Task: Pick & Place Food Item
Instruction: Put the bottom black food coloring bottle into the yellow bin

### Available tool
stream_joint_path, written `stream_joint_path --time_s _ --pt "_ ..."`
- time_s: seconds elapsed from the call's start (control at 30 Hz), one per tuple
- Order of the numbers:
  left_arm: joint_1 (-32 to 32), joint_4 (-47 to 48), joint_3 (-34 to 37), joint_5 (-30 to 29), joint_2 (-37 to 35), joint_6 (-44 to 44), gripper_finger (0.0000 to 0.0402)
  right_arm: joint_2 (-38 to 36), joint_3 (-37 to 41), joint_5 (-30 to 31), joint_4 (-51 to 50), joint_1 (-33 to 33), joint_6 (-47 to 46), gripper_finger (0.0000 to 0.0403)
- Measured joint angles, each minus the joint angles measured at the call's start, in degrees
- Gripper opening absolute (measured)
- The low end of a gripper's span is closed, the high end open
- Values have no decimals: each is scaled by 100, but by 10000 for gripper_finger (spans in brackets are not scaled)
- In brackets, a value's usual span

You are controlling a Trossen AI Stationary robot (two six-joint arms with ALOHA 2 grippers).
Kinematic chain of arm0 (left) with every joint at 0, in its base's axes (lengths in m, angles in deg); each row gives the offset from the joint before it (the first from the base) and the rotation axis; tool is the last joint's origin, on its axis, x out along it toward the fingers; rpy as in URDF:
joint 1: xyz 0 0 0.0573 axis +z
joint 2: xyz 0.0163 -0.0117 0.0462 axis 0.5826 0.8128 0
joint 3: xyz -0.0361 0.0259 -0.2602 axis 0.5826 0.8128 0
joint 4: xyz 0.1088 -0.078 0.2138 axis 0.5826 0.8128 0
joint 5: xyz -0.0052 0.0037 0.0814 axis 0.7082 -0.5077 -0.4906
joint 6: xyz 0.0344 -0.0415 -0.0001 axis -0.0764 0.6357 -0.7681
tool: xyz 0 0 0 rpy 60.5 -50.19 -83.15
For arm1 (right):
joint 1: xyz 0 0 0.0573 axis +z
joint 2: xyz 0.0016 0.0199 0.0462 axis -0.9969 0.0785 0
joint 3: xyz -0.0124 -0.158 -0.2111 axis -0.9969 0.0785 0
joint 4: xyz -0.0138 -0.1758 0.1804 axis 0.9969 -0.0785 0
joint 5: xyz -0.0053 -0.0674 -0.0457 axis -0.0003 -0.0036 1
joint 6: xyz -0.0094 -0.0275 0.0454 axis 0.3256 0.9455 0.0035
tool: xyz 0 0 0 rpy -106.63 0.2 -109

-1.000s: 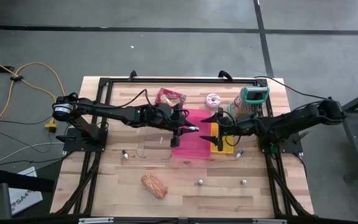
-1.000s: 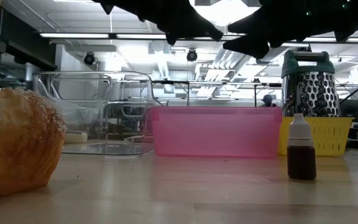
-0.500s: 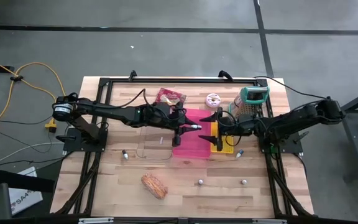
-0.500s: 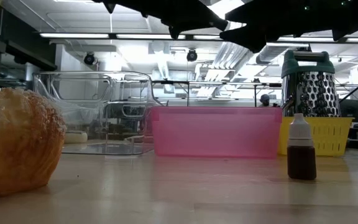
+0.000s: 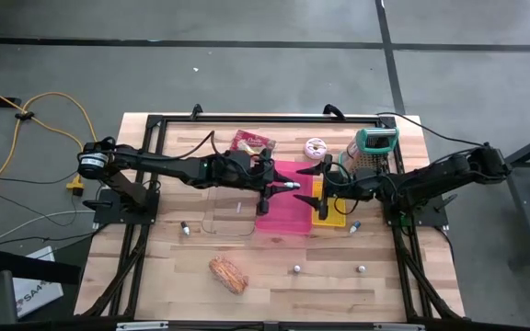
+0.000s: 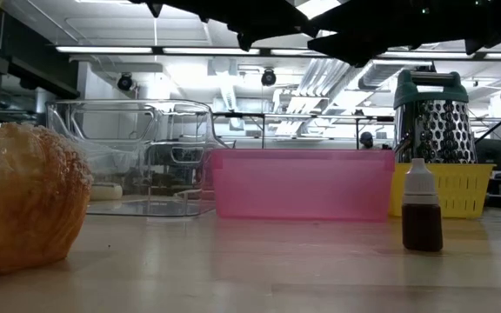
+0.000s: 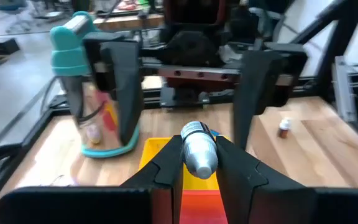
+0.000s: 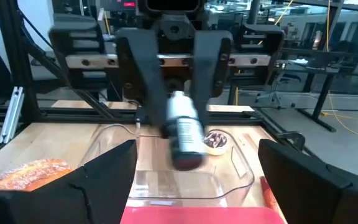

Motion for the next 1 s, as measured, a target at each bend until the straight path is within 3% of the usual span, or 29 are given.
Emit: stream_joint_path --time_s 0.47,0.83,1.0 --pt "2 -7 0 -217 0 -17 67 0 0 587 33 253 446 325" --pt "2 -7 0 -215 0 -13 67 0 0 602 177 284 450 325" --pt "2 -7 0 -215 0 -7 67 0 0 599 175 284 444 296"
